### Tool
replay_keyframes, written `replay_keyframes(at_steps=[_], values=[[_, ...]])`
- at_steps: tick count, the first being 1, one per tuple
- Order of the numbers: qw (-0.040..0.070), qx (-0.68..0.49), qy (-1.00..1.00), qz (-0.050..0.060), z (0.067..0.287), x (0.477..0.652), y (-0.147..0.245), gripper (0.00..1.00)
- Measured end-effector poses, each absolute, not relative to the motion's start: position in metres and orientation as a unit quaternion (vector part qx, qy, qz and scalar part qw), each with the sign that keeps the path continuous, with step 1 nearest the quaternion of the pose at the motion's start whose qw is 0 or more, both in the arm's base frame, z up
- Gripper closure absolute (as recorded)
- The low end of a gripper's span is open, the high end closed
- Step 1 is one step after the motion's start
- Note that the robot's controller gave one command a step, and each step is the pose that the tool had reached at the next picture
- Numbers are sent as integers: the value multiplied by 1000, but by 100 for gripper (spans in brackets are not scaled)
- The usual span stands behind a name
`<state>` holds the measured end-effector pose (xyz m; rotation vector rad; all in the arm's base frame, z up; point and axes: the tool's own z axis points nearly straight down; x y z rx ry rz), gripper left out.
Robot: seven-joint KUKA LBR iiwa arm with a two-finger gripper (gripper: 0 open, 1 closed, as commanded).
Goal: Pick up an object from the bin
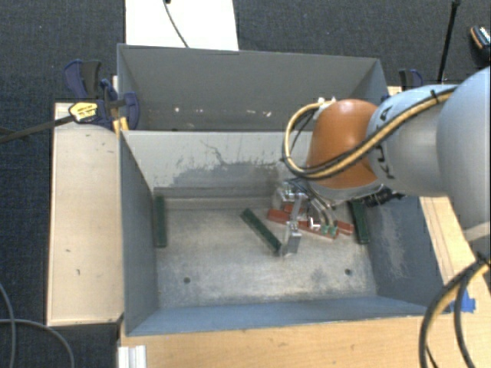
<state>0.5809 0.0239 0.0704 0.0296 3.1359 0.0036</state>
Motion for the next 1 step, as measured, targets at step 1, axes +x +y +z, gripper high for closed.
replay_keyframes(at_steps=[1], values=[[2,12,1000,0,71,580,21,100]])
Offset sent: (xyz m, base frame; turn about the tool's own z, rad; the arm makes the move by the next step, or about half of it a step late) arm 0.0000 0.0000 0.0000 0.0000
